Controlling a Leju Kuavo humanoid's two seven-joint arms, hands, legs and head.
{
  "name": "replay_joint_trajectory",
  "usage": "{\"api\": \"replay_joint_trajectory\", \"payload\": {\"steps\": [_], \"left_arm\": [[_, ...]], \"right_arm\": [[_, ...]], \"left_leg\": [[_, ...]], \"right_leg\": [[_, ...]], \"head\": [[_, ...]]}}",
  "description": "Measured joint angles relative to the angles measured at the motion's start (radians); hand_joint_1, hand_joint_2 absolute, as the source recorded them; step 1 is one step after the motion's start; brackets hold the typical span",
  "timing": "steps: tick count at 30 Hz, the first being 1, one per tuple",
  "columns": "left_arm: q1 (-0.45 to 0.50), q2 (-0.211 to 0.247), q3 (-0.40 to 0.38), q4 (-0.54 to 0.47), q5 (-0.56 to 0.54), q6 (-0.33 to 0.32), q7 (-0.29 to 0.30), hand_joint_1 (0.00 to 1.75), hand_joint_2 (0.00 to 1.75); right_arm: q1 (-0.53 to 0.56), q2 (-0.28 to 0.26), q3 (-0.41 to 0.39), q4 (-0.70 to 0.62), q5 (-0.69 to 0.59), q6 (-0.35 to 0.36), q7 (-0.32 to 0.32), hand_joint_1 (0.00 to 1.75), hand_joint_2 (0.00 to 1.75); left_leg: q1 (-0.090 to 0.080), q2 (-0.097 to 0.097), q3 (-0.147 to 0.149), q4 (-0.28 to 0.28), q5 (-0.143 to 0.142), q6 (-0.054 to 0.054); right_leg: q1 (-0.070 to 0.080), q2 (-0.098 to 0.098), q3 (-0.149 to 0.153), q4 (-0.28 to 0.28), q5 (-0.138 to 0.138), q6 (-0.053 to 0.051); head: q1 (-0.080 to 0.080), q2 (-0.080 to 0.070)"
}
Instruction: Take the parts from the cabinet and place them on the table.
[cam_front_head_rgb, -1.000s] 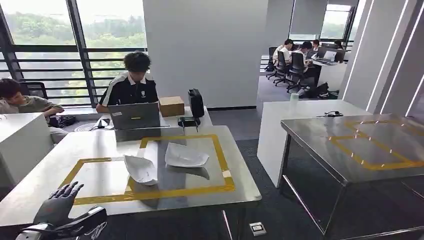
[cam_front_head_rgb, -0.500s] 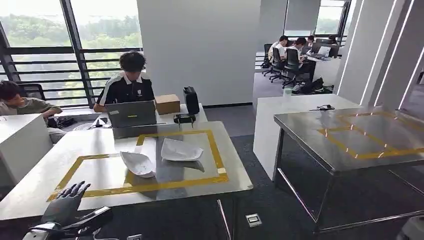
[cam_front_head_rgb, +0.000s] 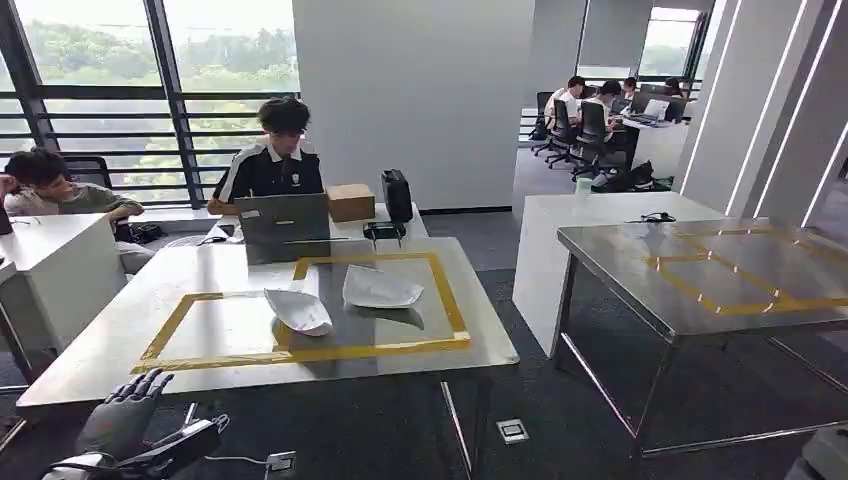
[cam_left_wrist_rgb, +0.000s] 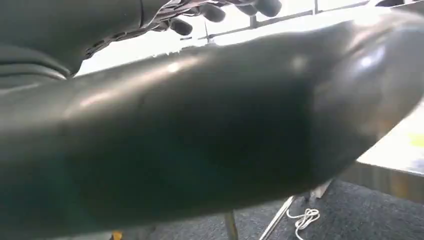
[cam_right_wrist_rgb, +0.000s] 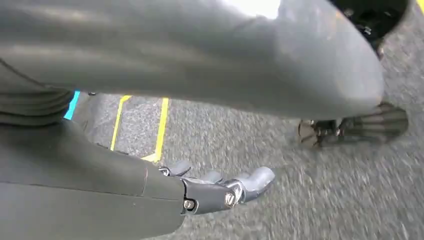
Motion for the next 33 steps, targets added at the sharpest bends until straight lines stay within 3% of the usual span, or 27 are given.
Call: {"api": "replay_joint_trajectory", "payload": {"steps": [2, 3, 4, 5, 7, 8, 9, 10, 12, 13, 14, 15, 17, 18, 19, 20, 22, 23, 24, 25, 28, 29, 30, 32, 33], "left_arm": [[0.002, 0.002, 0.000, 0.000, 0.003, 0.000, 0.000, 0.00, 0.00], [0.003, 0.003, 0.000, 0.000, 0.005, 0.000, 0.000, 0.00, 0.00], [0.006, 0.003, 0.000, 0.000, 0.005, 0.000, -0.001, 0.00, 0.00], [0.008, 0.004, 0.000, 0.001, 0.006, 0.000, -0.003, 0.00, 0.00], [0.010, 0.006, 0.000, 0.000, 0.008, 0.002, -0.003, 0.00, 0.00], [0.011, 0.006, 0.000, 0.000, 0.009, 0.003, -0.004, 0.00, 0.00], [0.011, 0.006, 0.000, -0.001, 0.010, 0.006, -0.004, 0.00, 0.00], [0.012, 0.009, 0.000, 0.000, 0.011, 0.008, -0.005, 0.00, 0.00], [0.013, 0.009, 0.000, 0.000, 0.011, 0.009, -0.006, 0.00, 0.00], [0.016, 0.013, 0.000, -0.002, 0.012, 0.009, -0.008, 0.00, 0.00], [0.018, 0.016, 0.000, -0.002, 0.013, 0.010, -0.008, 0.00, 0.00], [0.018, 0.020, 0.000, -0.001, 0.013, 0.010, -0.008, 0.00, 0.00], [0.019, 0.024, 0.000, 0.000, 0.013, 0.009, -0.008, 0.00, 0.00], [0.023, 0.026, 0.000, 0.001, 0.013, 0.007, -0.008, 0.00, 0.00], [0.026, 0.026, 0.000, 0.002, 0.013, 0.007, -0.008, 0.00, 0.00], [0.028, 0.026, 0.000, 0.003, 0.013, 0.007, -0.008, 0.00, 0.00], [0.028, 0.026, 0.000, 0.002, 0.013, 0.007, -0.008, 0.00, 0.00], [0.028, 0.026, 0.000, 0.000, 0.013, 0.007, -0.008, 0.00, 0.00], [0.026, 0.025, 0.000, -0.001, 0.013, 0.007, -0.008, 0.00, 0.00], [0.029, 0.026, 0.000, -0.004, 0.013, 0.007, -0.009, 0.00, 0.00], [0.030, 0.027, 0.000, -0.003, 0.013, 0.004, -0.008, 0.00, 0.00], [0.027, 0.027, 0.000, -0.003, 0.013, 0.002, -0.008, 0.00, 0.00], [0.026, 0.026, 0.000, -0.003, 0.013, 0.001, -0.008, 0.00, 0.00], [0.025, 0.026, 0.000, -0.004, 0.013, 0.001, -0.007, 0.00, 0.00], [0.026, 0.026, 0.000, -0.004, 0.013, 0.001, -0.007, 0.00, 0.00]], "right_arm": [[0.000, 0.000, 0.000, 0.000, 0.000, 0.002, 0.000, 0.00, 0.00], [0.000, 0.000, 0.000, 0.000, 0.000, 0.002, 0.000, 0.00, 0.00], [0.000, 0.000, 0.000, 0.000, 0.000, 0.000, -0.001, 0.00, 0.00], [0.000, 0.000, 0.000, 0.000, 0.002, -0.003, -0.001, 0.00, 0.00], [-0.001, 0.000, 0.000, 0.000, 0.002, -0.003, -0.002, 0.00, 0.00], [-0.003, -0.001, 0.000, 0.000, 0.002, -0.003, -0.004, 0.00, 0.00], [-0.006, -0.004, 0.000, 0.000, 0.003, -0.002, -0.005, 0.00, 0.00], [-0.005, -0.004, 0.000, 0.000, 0.003, -0.001, -0.006, 0.00, 0.00], [-0.005, -0.004, 0.000, 0.000, 0.004, -0.001, -0.005, 0.00, 0.00], [-0.003, -0.004, 0.000, 0.000, 0.004, -0.004, -0.005, 0.00, 0.00], [-0.004, -0.004, 0.000, 0.000, 0.005, -0.004, -0.003, 0.00, 0.00], [-0.004, -0.004, 0.000, 0.000, 0.005, -0.004, -0.002, 0.00, 0.00], [-0.003, -0.004, 0.000, 0.000, 0.008, -0.004, -0.001, 0.00, 0.00], [-0.003, -0.004, 0.000, 0.000, 0.010, -0.004, 0.001, 0.00, 0.00], [-0.003, -0.004, 0.000, 0.000, 0.011, -0.004, 0.005, 0.00, 0.00], [-0.003, -0.004, 0.000, 0.000, 0.012, -0.004, 0.006, 0.00, 0.00], [-0.004, -0.004, 0.000, 0.000, 0.014, -0.004, 0.007, 0.00, 0.00], [-0.004, -0.004, 0.000, 0.000, 0.014, -0.004, 0.008, 0.00, 0.00], [-0.004, -0.006, 0.000, -0.001, 0.014, -0.004, 0.008, 0.00, 0.00], [-0.004, -0.006, 0.000, 0.000, 0.014, -0.004, 0.007, 0.00, 0.00], [-0.002, -0.006, 0.000, 0.000, 0.015, -0.004, 0.009, 0.00, 0.00], [-0.001, -0.006, 0.000, 0.000, 0.015, -0.004, 0.009, 0.00, 0.00], [-0.001, -0.005, 0.000, 0.000, 0.016, -0.003, 0.009, 0.00, 0.00], [-0.002, -0.004, 0.000, 0.000, 0.016, 0.003, 0.008, 0.00, 0.00], [-0.003, -0.004, 0.000, 0.000, 0.016, 0.002, 0.007, 0.00, 0.00]], "left_leg": [[-0.004, 0.000, -0.022, 0.000, 0.017, 0.007], [-0.006, 0.000, -0.035, 0.001, 0.026, 0.008], [-0.008, -0.001, -0.046, 0.001, 0.035, 0.008], [-0.009, -0.002, -0.058, 0.001, 0.045, 0.008], [-0.009, -0.003, -0.075, 0.002, 0.060, 0.004], [-0.009, -0.003, -0.079, 0.002, 0.067, 0.001], [-0.010, -0.001, -0.084, 0.002, 0.075, -0.006], [-0.006, 0.001, -0.082, -0.004, 0.083, -0.013], [-0.003, 0.002, -0.084, -0.011, 0.100, -0.025], [-0.006, 0.001, -0.085, -0.018, 0.108, -0.032], [-0.003, 0.000, -0.094, -0.008, 0.093, -0.033], [-0.005, -0.001, -0.106, 0.023, 0.043, -0.036], [-0.003, -0.002, -0.144, 0.170, -0.068, -0.046], [-0.003, -0.002, -0.158, 0.238, -0.099, -0.051], [-0.002, -0.002, -0.158, 0.274, -0.099, -0.053], [0.000, -0.001, -0.142, 0.273, -0.077, -0.056], [0.006, 0.000, -0.051, 0.161, -0.013, -0.062], [0.010, 0.001, 0.009, 0.080, -0.014, -0.066], [0.001, -0.001, 0.058, 0.015, -0.058, -0.069], [-0.004, -0.007, 0.047, 0.014, -0.051, -0.045], [-0.007, -0.007, 0.033, 0.010, -0.040, -0.018], [-0.003, -0.003, 0.029, 0.008, -0.029, -0.005], [-0.003, -0.004, 0.016, 0.007, -0.021, 0.001], [-0.005, -0.003, -0.009, 0.008, 0.000, 0.007], [-0.006, -0.003, -0.021, 0.009, 0.010, 0.008]], "right_leg": [[0.000, 0.000, -0.047, 0.151, -0.094, 0.003], [0.000, 0.000, -0.063, 0.214, -0.120, 0.002], [0.001, 0.001, -0.059, 0.236, -0.117, -0.001], [0.003, 0.002, -0.029, 0.210, -0.091, -0.007], [0.012, 0.002, 0.080, 0.060, -0.027, -0.020], [0.019, 0.004, 0.142, -0.030, -0.024, -0.030], [0.023, 0.004, 0.172, -0.088, -0.053, -0.039], [0.027, 0.004, 0.163, -0.081, -0.037, -0.035], [0.032, 0.004, 0.156, -0.087, -0.030, -0.045], [0.028, 0.003, 0.154, -0.100, -0.016, -0.051], [0.019, -0.004, 0.154, -0.112, 0.000, -0.053], [0.020, -0.003, 0.146, -0.117, 0.010, -0.061], [0.019, -0.004, 0.122, -0.116, 0.030, -0.064], [0.019, -0.005, 0.109, -0.114, 0.040, -0.063], [0.019, -0.006, 0.095, -0.111, 0.048, -0.062], [0.017, -0.007, 0.080, -0.107, 0.056, -0.059], [0.013, -0.008, 0.046, -0.095, 0.072, -0.051], [0.010, -0.008, 0.033, -0.085, 0.078, -0.045], [0.013, -0.007, 0.019, -0.077, 0.082, -0.038], [0.013, -0.008, 0.017, -0.073, 0.088, -0.032], [0.009, -0.004, 0.011, -0.075, 0.111, -0.014], [0.005, -0.003, 0.005, -0.067, 0.099, -0.009], [0.005, -0.001, -0.009, -0.037, 0.053, -0.003], [0.004, 0.000, -0.051, 0.101, -0.062, 0.002], [0.004, 0.000, -0.068, 0.173, -0.097, 0.002]], "head": [[0.000, 0.000], [0.000, 0.000], [0.000, 0.000], [0.000, 0.000], [0.000, 0.000], [0.000, 0.000], [0.000, 0.000], [0.001, 0.000], [0.001, 0.000], [0.000, 0.000], [0.000, 0.000], [0.000, 0.000], [0.000, 0.000], [0.000, 0.000], [0.000, 0.000], [0.000, 0.000], [0.000, 0.000], [0.000, 0.000], [0.000, 0.000], [0.002, 0.000], [0.002, 0.000], [0.002, 0.000], [0.003, 0.000], [0.003, 0.000], [0.003, 0.000]]}}
